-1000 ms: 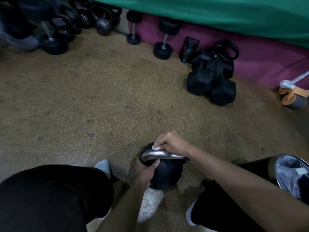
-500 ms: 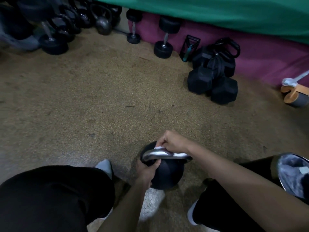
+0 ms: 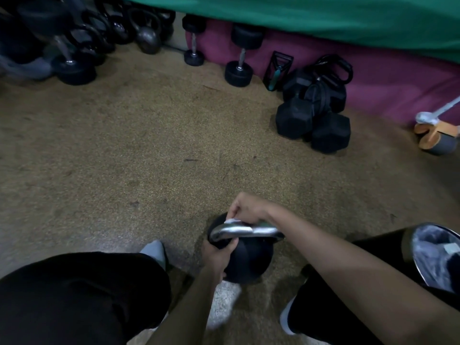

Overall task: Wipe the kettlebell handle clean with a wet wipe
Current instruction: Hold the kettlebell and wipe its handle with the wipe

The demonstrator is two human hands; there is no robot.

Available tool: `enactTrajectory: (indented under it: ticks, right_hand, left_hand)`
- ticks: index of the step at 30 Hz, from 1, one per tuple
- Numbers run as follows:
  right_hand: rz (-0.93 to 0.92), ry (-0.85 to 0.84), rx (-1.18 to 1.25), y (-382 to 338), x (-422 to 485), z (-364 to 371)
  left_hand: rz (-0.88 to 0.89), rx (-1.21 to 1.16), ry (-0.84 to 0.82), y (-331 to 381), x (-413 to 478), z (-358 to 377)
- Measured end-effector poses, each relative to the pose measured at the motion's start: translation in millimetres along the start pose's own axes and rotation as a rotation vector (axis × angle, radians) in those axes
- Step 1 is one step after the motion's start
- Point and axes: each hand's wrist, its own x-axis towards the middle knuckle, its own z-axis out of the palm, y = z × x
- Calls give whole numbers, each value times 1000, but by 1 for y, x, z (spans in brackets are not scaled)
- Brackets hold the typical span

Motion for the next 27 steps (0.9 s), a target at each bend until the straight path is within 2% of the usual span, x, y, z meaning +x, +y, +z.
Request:
enactTrajectory:
  ticks: [8, 15, 23, 27]
  right_hand:
    - [48, -138, -134, -17, 9, -5]
    - [26, -91, -65, -17, 6, -7]
    - [-78, -60, -140, -34, 7, 3]
    - [-73, -32, -210, -38, 7, -1]
  left_hand:
    - [-14, -5, -5, 4, -6, -1]
    - [44, -2, 0, 3, -7, -1]
    - [26, 11, 3, 10, -15, 0]
    - [1, 10, 4, 9, -14, 1]
